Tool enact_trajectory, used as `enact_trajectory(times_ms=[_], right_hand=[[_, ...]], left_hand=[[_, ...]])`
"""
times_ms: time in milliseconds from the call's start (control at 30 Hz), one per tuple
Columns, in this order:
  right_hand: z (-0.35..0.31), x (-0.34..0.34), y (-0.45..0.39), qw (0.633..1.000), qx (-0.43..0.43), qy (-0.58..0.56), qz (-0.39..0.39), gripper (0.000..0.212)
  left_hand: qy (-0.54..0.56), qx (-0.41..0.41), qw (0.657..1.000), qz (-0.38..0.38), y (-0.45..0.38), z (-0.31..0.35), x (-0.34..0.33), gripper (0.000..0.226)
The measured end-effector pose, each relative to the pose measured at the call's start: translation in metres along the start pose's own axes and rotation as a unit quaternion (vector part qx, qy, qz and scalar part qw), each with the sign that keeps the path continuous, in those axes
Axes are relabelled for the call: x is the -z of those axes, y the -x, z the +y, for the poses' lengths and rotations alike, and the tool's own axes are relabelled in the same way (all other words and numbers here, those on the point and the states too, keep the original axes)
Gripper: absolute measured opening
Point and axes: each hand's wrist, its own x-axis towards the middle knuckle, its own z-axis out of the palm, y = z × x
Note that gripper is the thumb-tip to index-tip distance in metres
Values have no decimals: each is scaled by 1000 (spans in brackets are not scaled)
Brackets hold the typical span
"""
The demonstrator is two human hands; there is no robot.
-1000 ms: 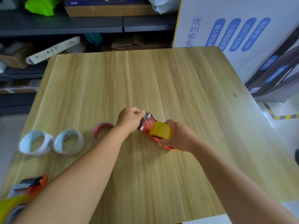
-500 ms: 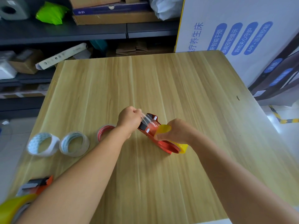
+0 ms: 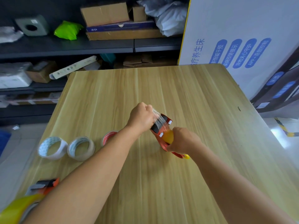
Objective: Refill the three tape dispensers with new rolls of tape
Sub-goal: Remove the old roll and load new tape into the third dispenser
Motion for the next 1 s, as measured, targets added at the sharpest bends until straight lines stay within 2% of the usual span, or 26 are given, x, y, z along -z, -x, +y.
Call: enact_trajectory(times_ms=[133,233,500,633,833,900,1000], right_hand=[[12,-3,2,999,-18,-48,10,38],[23,-5,2,994,-17,-101,25,39],[34,-7,3,990,10,-139,21,36],[31,-5,3,989,-2,-145,15,47],[15,-3,1,987,-37,-144,57,61],[14,-1,0,986,-50,-142,70,59],[20,0,-1,988,-43,-127,77,45]], left_hand=[[-22,-25,999,42,-4,15,15,31],[31,-4,997,73,-7,25,31,26],[81,-4,997,-2,8,45,31,22],[118,-16,992,-32,20,60,20,22],[129,-51,988,-72,35,80,2,23],[122,-60,988,-67,37,84,-1,25],[112,-75,989,-64,38,85,-1,23]])
